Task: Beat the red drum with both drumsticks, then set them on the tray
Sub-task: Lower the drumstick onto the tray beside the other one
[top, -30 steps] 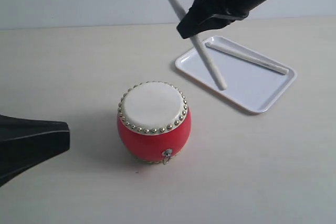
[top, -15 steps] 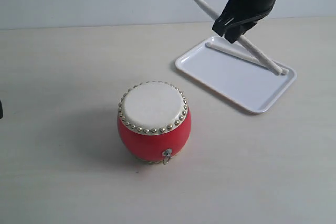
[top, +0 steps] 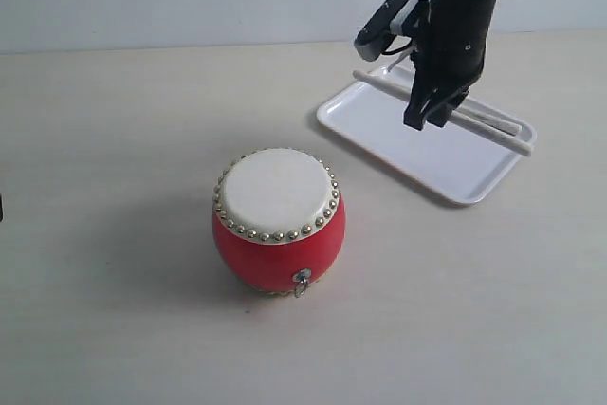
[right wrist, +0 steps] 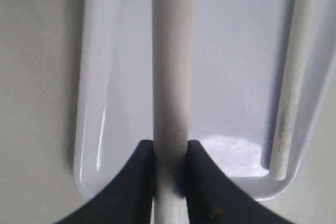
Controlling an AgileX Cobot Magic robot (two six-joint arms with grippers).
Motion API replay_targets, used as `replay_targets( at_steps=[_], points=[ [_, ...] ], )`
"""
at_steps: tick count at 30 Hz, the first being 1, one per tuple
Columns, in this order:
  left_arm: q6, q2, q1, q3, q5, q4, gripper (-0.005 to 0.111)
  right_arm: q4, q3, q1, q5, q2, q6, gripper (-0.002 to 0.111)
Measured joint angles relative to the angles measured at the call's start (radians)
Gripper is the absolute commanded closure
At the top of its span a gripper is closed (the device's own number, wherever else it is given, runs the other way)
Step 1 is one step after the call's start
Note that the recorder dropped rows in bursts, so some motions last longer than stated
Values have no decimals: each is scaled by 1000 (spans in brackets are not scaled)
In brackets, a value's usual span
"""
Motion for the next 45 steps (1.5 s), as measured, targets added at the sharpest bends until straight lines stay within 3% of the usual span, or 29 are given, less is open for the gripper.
replay_targets(
  at_steps=[20,45],
  points=[
    [0,0,0,6,-2,7,107,-193,-2,-1,-53,78,52,108],
    [0,0,0,14,-9,7,107,-232,-2,-10,-272,156,155,108]
  ],
)
